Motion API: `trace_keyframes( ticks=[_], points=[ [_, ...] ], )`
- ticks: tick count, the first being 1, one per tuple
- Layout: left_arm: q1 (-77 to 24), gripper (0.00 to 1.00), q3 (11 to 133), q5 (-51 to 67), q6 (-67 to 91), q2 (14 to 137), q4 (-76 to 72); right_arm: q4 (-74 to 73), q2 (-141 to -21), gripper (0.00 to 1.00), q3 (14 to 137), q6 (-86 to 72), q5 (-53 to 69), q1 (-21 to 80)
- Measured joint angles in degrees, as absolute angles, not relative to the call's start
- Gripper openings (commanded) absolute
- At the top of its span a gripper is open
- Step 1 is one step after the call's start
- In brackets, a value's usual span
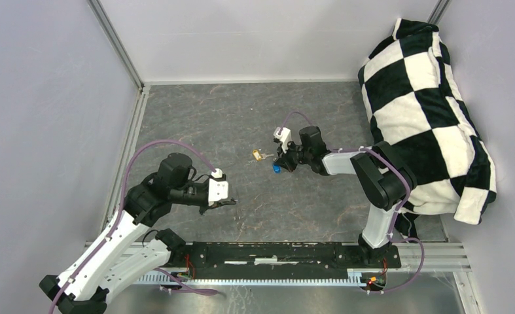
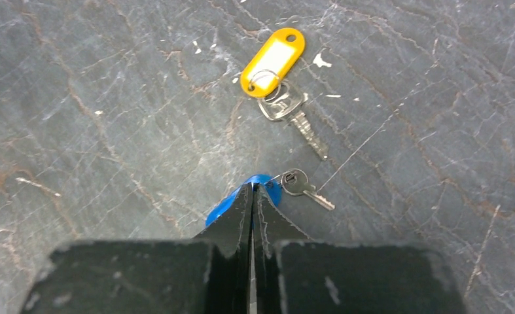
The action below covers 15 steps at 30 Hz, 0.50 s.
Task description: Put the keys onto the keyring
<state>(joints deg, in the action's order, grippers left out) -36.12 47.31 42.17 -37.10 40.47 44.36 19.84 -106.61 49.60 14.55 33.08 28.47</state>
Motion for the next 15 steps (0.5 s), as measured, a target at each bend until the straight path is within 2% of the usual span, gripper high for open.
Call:
trace_keyframes(
  ticks=[13,14,15],
  points=[
    [-36.1,0.02,47.3,42.1,-37.1,39.4,44.4,22.6,-97.0,0.01,41.5,12.8,35.4,28.5],
    [-36.1,0.02,47.3,42.1,-37.1,39.3,44.4,22.4,-96.5,0.04,41.0,12.9,35.0,28.5],
    [-36.1,0.02,47.3,42.1,-37.1,39.1,44.4,22.1,-96.0,0.13,40.6,12.8,34.6,28.5]
  ],
)
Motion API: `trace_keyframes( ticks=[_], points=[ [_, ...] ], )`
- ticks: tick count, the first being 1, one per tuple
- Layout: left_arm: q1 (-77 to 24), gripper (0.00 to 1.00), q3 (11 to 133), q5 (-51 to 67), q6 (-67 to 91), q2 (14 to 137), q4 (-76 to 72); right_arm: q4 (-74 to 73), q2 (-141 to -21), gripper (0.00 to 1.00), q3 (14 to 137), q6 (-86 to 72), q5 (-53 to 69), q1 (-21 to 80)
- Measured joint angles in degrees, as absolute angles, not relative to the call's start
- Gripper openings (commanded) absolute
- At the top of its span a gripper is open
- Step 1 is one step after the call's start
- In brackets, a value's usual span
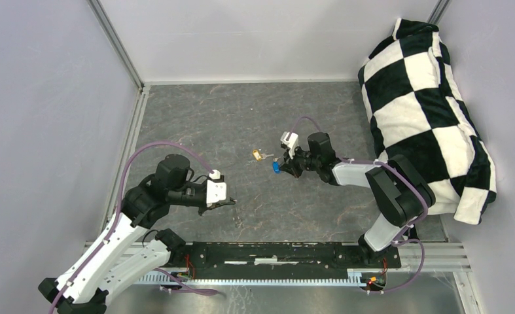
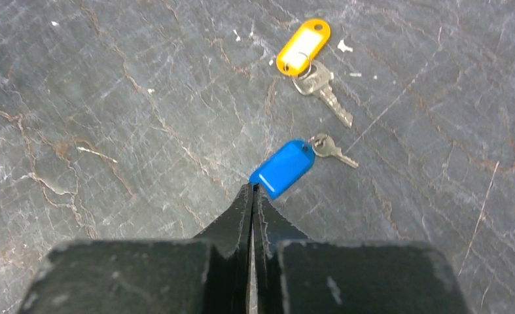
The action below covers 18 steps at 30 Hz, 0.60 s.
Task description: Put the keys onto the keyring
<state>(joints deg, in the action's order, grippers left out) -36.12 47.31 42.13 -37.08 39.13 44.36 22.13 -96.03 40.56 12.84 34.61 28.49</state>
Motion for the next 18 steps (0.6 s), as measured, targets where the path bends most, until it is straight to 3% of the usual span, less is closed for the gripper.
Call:
trace_keyframes(
  ticks=[4,6,11,18],
  points=[
    [-36.1,0.02,47.3,42.1,-37.1,38.9,44.4,21.8,-95.4,0.43,39.0,11.0,31.7,28.4],
    [-36.1,0.02,47.3,42.1,-37.1,38.9,44.4,22.4,-95.4,0.52,38.8,9.1,30.1,28.4],
    [-36.1,0.02,47.3,42.1,-37.1,38.9,44.4,26.1,-95.8,0.54,39.2,4.3,26.8,29.1],
    [-36.1,0.02,47.3,42.1,-37.1,38.9,44.4,26.3,-100.0,0.48,43.3,1.7,20.6,33.0]
  ],
)
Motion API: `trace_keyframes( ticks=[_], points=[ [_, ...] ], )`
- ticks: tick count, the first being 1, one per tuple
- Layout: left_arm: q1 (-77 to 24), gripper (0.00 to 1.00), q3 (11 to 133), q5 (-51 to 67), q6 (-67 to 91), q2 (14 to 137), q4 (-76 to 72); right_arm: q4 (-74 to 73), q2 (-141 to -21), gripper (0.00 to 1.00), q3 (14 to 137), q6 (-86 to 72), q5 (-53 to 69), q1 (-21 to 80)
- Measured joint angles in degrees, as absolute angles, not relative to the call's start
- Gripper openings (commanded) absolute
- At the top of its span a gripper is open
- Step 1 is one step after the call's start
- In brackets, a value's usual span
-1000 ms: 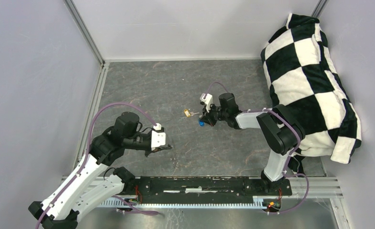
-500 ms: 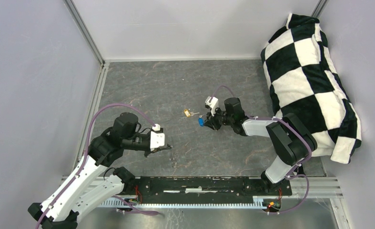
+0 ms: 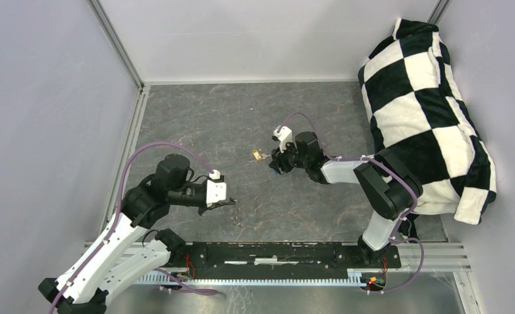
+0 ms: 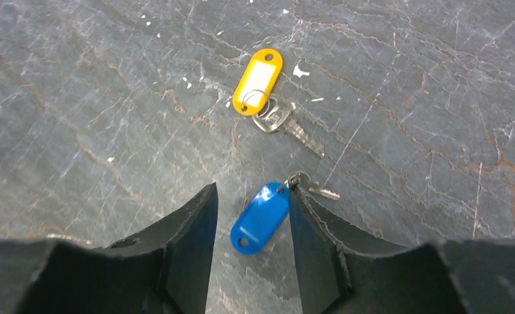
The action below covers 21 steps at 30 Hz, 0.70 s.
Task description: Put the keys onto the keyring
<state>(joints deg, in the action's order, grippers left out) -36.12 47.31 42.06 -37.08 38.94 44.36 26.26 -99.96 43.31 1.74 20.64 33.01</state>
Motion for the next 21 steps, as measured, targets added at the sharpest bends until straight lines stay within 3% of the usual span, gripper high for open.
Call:
trace_keyframes(
  ticks=[10,21],
  points=[
    [-36.1,0.02,47.3,42.1,-37.1,39.0,44.4,23.1,-103.2,0.34,48.0,2.0,10.8,35.2],
    [-36.1,0.02,48.7,42.0,-37.1,39.3,44.3,22.6,-104.7,0.33,48.0,2.9,10.1,35.2]
  ],
)
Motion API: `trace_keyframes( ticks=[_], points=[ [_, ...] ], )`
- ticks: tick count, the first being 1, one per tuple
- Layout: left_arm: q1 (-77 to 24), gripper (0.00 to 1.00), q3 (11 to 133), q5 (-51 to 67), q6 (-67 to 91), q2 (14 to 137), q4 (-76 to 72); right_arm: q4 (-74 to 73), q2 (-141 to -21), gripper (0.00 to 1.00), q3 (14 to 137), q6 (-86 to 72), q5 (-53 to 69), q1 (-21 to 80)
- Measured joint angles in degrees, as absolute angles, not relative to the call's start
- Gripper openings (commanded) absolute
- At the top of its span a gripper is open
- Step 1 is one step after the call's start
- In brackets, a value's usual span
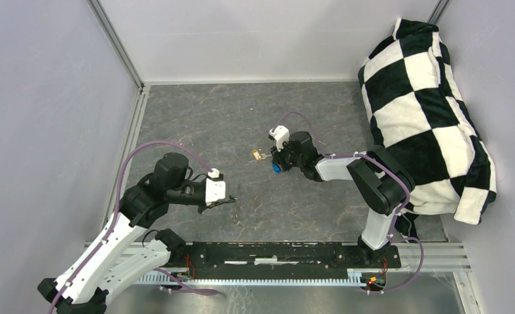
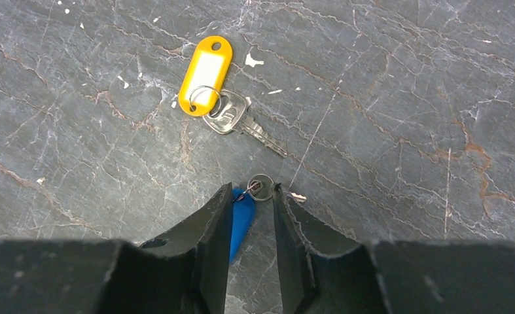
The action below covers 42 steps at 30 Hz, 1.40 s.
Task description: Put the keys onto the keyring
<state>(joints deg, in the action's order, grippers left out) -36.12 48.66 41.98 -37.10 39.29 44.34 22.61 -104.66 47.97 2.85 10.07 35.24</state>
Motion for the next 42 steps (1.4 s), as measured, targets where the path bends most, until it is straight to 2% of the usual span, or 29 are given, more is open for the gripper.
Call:
trace_keyframes(
  ticks=[5,13,21,28,34,38,42],
  points=[
    [-36.1,0.02,48.9,41.9,-37.1,39.5,44.3,23.0,-104.9,0.23,48.0,2.9,10.2,35.2],
    [-36.1,0.02,49.0,41.8,-37.1,39.6,44.3,24.3,-105.0,0.01,47.8,3.4,9.3,35.4],
    [-36.1,0.02,49.0,42.1,-37.1,39.7,44.5,29.0,-99.3,0.01,40.2,6.5,11.2,35.4],
    [-36.1,0.02,49.0,42.5,-37.1,39.6,44.5,29.9,-91.9,0.01,36.1,9.0,19.2,35.4],
    [-36.1,0.07,49.0,43.9,-37.1,39.4,44.6,27.7,-77.3,0.01,31.2,12.1,30.0,37.2],
    [-36.1,0.02,49.0,44.6,-35.7,39.7,44.2,25.2,-68.3,0.01,31.3,14.9,35.3,40.4],
    [-36.1,0.02,49.0,45.8,-33.0,39.7,42.0,19.3,-63.4,0.01,33.7,18.5,40.1,43.8]
  ],
)
